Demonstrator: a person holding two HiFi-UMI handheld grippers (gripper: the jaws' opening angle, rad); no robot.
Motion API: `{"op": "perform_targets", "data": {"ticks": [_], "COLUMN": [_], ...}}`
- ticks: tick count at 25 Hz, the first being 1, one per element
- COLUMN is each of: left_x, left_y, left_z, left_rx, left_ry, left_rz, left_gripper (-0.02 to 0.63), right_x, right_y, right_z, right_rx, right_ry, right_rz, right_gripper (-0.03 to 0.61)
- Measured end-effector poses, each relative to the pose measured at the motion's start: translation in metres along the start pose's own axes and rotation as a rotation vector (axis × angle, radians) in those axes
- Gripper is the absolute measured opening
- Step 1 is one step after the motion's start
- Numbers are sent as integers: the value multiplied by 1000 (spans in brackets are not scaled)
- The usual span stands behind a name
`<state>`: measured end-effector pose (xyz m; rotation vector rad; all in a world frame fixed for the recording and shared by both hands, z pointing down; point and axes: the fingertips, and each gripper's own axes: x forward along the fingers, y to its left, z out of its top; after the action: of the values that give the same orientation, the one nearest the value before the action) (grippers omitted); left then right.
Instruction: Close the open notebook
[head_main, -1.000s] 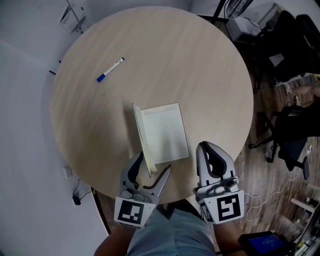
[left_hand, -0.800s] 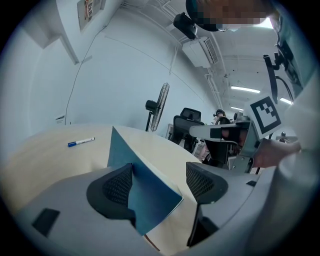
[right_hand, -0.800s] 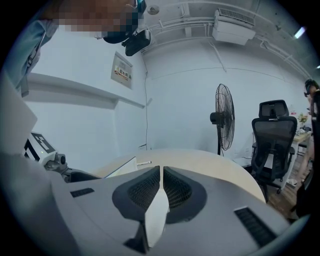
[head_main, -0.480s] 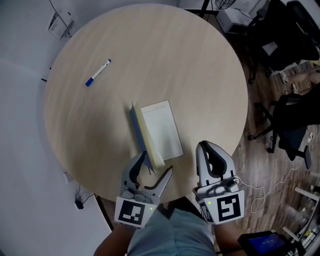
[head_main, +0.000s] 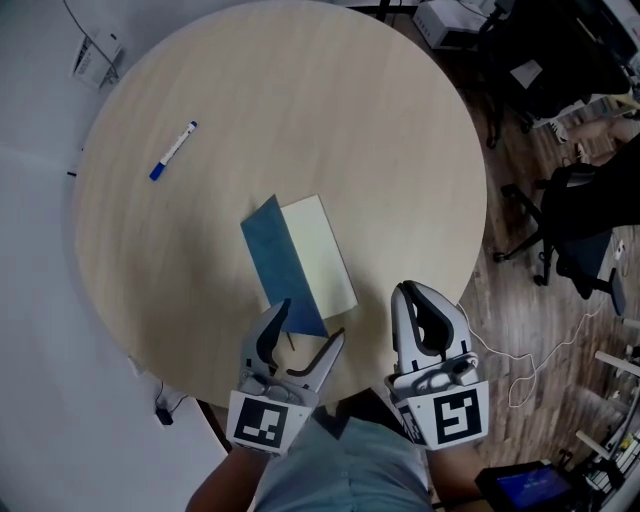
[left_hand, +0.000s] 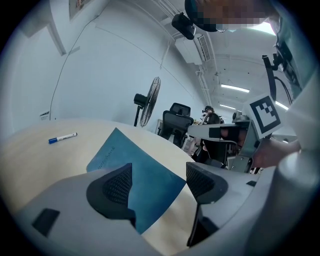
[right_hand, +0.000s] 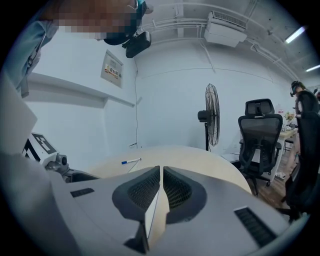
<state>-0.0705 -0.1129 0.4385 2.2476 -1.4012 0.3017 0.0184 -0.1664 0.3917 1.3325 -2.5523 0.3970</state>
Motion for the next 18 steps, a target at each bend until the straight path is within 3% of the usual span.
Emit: {"op": "perform_targets", "data": {"ticks": [18], "left_x": [52], "left_y": [-11], "left_z": [-38], "left_rx": [-6], "left_ry": [119], "left_rz": [-119], "left_gripper": [337], "right_x": [-6], "right_y": [-44], "right_z": [-40], "right_rx": [66], "right_ry": [47], "right_rz": [-106], "right_gripper": [49]}}
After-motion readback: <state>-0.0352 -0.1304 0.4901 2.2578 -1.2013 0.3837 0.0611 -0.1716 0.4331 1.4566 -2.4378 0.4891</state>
